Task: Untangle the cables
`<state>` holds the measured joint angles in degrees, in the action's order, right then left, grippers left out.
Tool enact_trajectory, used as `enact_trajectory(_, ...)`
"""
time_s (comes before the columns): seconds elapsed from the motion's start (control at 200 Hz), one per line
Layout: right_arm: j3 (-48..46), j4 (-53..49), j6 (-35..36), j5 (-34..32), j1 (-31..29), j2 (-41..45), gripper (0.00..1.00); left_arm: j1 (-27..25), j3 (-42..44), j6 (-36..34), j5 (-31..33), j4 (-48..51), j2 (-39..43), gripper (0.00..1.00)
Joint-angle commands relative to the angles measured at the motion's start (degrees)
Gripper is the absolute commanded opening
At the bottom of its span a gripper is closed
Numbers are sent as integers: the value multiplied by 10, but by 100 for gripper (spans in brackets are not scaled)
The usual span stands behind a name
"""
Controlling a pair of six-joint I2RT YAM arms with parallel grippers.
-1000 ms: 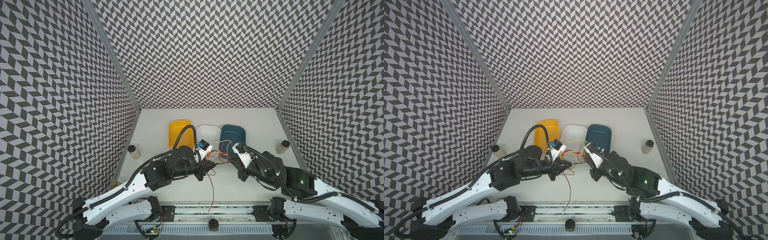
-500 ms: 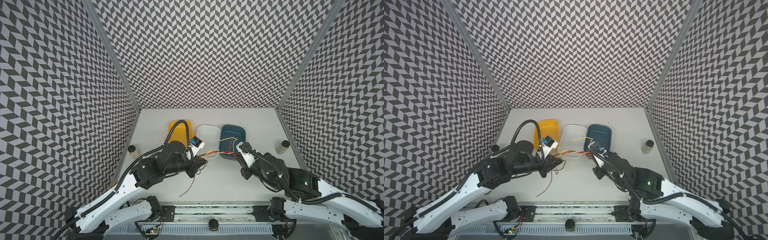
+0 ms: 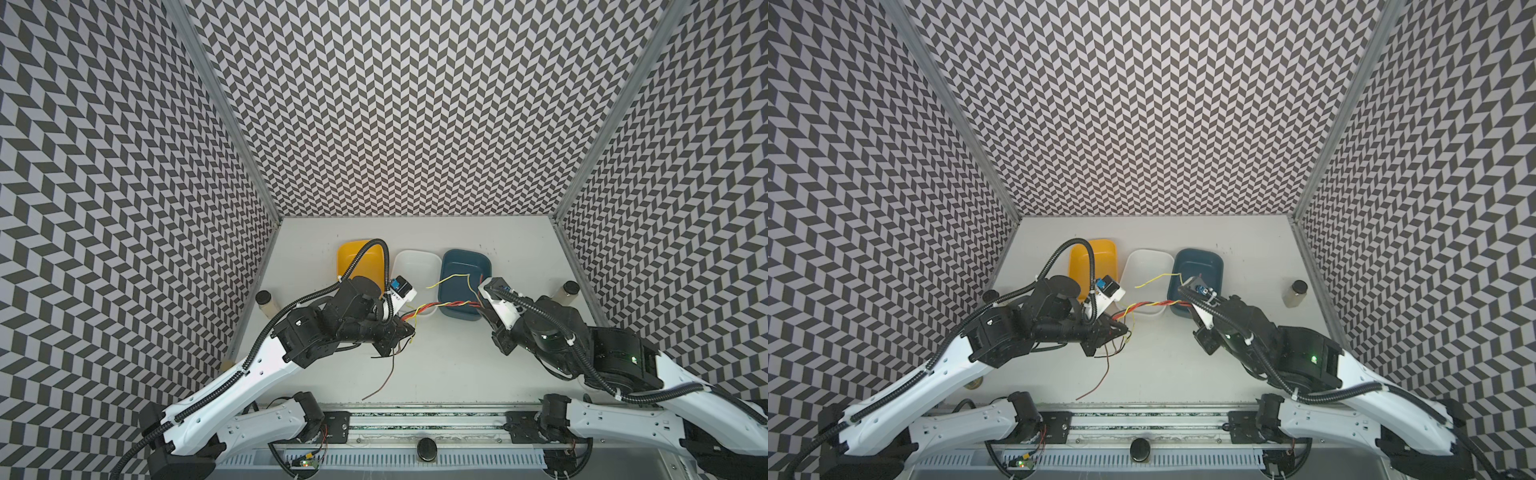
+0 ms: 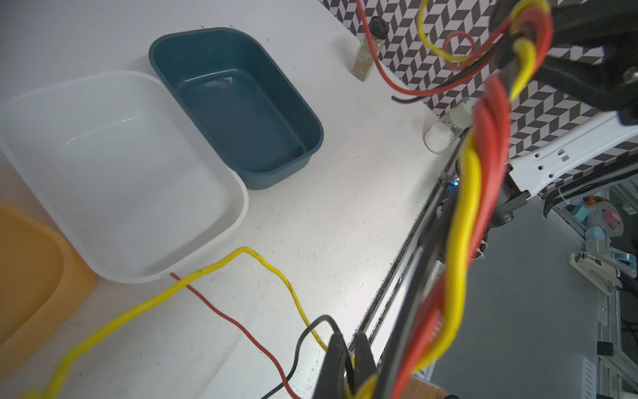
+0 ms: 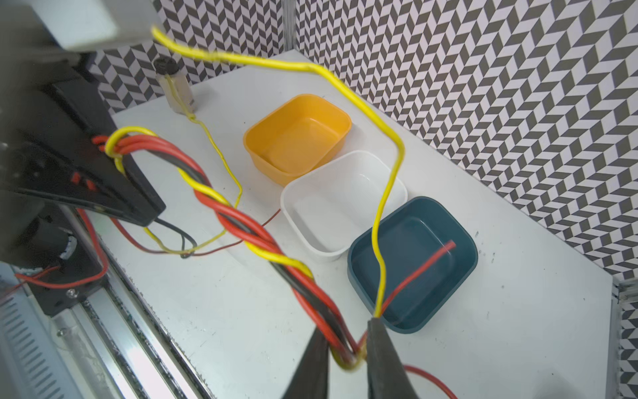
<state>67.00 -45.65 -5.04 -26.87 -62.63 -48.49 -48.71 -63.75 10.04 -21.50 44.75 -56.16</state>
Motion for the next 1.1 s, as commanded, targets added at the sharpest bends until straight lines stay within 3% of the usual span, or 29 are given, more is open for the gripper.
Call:
enact_trajectory(0.0,14,-15,-32,31,4,10,49,5,-11,16,-3,5,4,0)
enact_trajectory(0.095,5,3,-82,71,4,25,65,5,-4,38,-8,-31,7,0)
enact_trajectory(0.23,-5,31,-164,132,3,32,74,5,-13,54,-25,-55,-5,0)
enact_trajectory(0.366,-31,71,-267,131,4,60,76,4,-30,50,-29,-50,-14,0)
enact_trajectory(0.596,-167,273,-474,149,4,157,81,3,-24,45,-18,-55,-17,0)
enact_trajectory(0.751,-265,471,-618,176,4,143,91,1,-16,52,-27,-82,-17,0)
enact_trajectory(0.866,-247,479,-654,164,4,102,96,-6,-6,49,-31,-93,-17,0)
enact_trajectory(1.097,-232,501,-646,109,4,88,96,-15,35,38,-37,-124,7,0)
